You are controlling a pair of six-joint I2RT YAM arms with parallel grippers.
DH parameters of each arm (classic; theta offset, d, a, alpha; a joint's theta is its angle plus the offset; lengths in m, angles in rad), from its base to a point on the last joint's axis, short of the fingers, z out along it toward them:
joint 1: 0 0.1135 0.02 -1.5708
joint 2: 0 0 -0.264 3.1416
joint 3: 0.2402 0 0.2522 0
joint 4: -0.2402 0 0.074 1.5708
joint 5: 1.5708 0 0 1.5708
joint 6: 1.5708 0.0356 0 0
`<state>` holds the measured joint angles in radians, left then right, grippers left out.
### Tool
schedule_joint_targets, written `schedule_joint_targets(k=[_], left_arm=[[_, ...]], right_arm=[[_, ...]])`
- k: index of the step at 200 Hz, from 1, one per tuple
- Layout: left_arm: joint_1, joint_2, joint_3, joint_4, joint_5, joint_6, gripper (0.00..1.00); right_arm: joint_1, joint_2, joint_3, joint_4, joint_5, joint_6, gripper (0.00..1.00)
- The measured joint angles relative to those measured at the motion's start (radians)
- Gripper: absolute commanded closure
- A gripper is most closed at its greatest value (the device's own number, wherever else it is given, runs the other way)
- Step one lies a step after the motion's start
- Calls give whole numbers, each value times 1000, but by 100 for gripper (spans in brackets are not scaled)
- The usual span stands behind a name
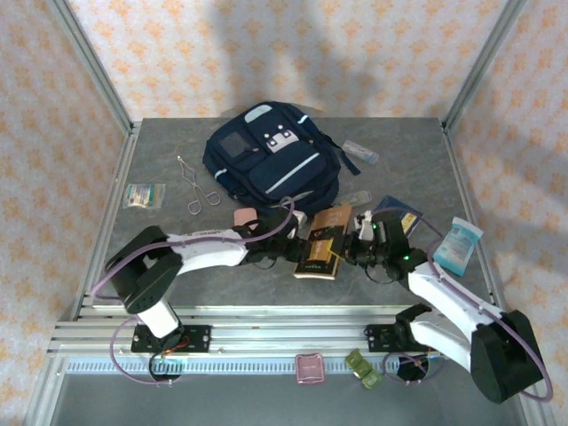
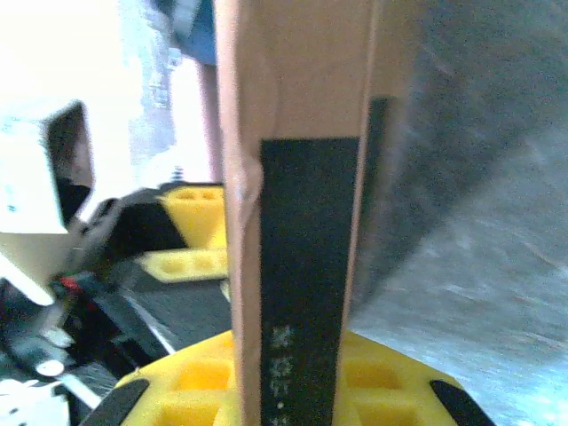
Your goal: Pack books, pencil case, and school supplies into a backpack
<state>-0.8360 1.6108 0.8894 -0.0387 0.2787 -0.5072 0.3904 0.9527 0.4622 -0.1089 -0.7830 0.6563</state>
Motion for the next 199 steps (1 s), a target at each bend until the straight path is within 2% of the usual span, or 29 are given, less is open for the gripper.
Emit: schedule_joint_targets(k=[25,45,66,102,124,171,199], left_arm=[[43,-152,9,-22,-5,-10,32],[130,-272,31,-16,3,-16,19],[240,-378,42,11,36,-13,11],[426,-412,109,31,223,8,9],[505,-410,113,47,345,11,9],[517,-402,97,120,548,10,9],[517,-387,72,185,623,-1,9]], right_arm=[[-1,-28,190,-127,6,-84,100],[-3,-23,304,-158,3,-150,100],[-7,5,386,-145,-6,-202,100],[-14,108,446,-55,-53,-224,100],[-16,164,484,-16,-113,-239,100],[-16,198,501,114,-286,-225,100],[-2,208,501,179,-389,-211,100]])
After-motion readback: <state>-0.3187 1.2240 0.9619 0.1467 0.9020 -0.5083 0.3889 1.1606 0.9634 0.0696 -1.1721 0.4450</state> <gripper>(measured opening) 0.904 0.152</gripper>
